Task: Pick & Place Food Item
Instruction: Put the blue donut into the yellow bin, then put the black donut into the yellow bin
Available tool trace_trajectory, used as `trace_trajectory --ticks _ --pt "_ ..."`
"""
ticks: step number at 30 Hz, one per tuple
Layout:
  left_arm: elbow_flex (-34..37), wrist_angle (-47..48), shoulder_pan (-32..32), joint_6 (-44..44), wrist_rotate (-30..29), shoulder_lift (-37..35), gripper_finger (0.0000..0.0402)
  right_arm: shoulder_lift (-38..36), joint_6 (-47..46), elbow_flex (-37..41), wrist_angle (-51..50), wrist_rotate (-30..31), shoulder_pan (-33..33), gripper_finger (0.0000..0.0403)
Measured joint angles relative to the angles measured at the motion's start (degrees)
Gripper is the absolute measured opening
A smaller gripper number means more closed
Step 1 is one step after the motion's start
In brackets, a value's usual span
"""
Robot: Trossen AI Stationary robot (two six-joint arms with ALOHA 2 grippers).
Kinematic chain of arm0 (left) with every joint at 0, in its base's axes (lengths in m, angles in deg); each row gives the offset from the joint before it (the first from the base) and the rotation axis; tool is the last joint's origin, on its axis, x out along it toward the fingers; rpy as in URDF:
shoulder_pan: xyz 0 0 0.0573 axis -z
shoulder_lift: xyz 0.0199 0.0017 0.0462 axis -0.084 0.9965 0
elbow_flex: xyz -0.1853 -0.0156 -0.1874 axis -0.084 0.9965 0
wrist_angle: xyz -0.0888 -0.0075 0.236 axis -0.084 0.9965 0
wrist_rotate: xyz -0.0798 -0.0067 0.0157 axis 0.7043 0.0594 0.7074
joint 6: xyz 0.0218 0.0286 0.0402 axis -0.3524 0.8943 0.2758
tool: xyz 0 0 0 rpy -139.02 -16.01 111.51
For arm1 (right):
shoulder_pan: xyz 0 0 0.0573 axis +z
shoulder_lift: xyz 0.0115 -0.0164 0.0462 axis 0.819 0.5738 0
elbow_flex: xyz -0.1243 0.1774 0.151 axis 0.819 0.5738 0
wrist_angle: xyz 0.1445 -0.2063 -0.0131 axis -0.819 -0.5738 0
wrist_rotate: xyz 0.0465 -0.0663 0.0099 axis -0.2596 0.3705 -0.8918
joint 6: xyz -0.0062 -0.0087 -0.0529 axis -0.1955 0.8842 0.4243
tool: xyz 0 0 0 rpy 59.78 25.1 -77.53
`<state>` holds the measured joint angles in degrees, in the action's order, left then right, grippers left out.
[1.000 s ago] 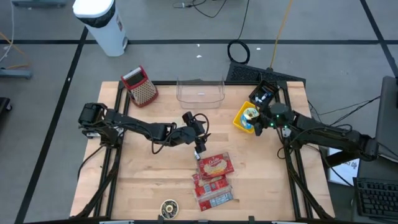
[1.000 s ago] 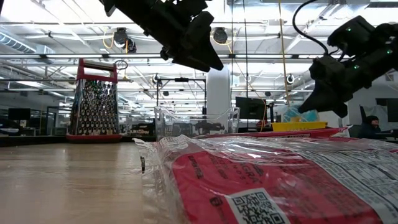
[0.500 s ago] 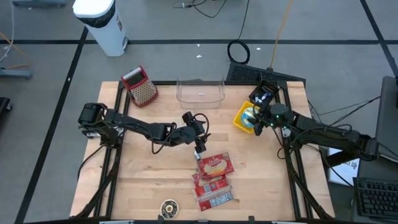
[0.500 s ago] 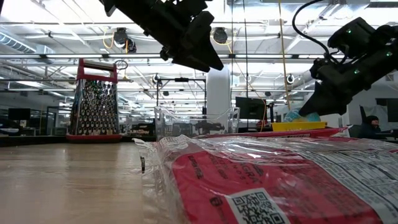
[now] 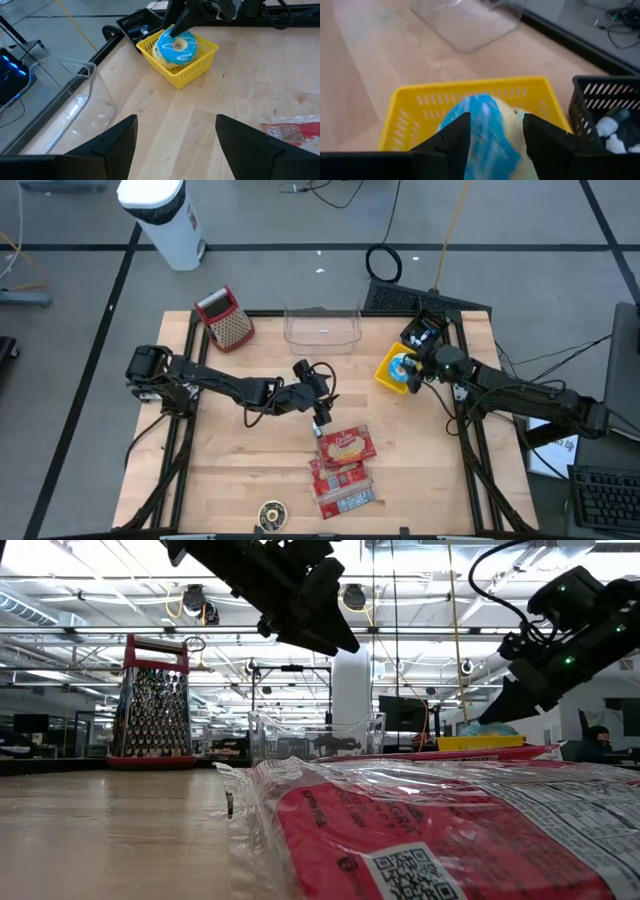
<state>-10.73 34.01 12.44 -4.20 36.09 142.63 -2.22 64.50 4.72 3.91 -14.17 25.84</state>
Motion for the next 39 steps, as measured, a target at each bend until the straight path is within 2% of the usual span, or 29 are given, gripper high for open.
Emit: trace_trajectory --ticks 5,11,16,20,23,29,36,39 --pt "0.0 0.0 0.0 -0.37 0.0 0.0 0.0271 -0.04 0.03 0.0 4.84 -2.2 0.0 0.0169" --pt "0.0 0.01 0.0 -0.73 0.42 0.02 0.0271 -0.04 -1.75 0.0 12.39 -10.99 0.0 0.0169" --pt "0.0 2.08 0.33 0.11 5.98 -0.32 0.0271 -0.04 -5.6 0.0 17.64 -18.3 0.0 0.0161" --pt "0.03 8.2 3.15 0.42 12.18 -3.24 0.0271 -0.04 -6.68 -0.02 18.49 -19.92 0.02 0.0158" --pt "0.02 15.06 6.53 -5.05 16.12 -5.07 0.0271 0.0 -6.63 -0.02 18.41 -19.89 0.03 0.0158" --pt "0.02 26.21 15.7 -22.46 26.59 -5.33 0.0271 0.0 -6.16 -0.02 18.46 -19.84 0.04 0.0159" --pt "0.02 29.51 26.91 -41.92 34.13 -1.86 0.0271 0.02 -5.76 0.0 18.29 -19.8 0.02 0.0157" --pt "0.02 29.64 30.16 -49.71 35.0 -0.38 0.0271 0.02 -5.58 0.0 18.45 -19.78 0.02 0.0156"
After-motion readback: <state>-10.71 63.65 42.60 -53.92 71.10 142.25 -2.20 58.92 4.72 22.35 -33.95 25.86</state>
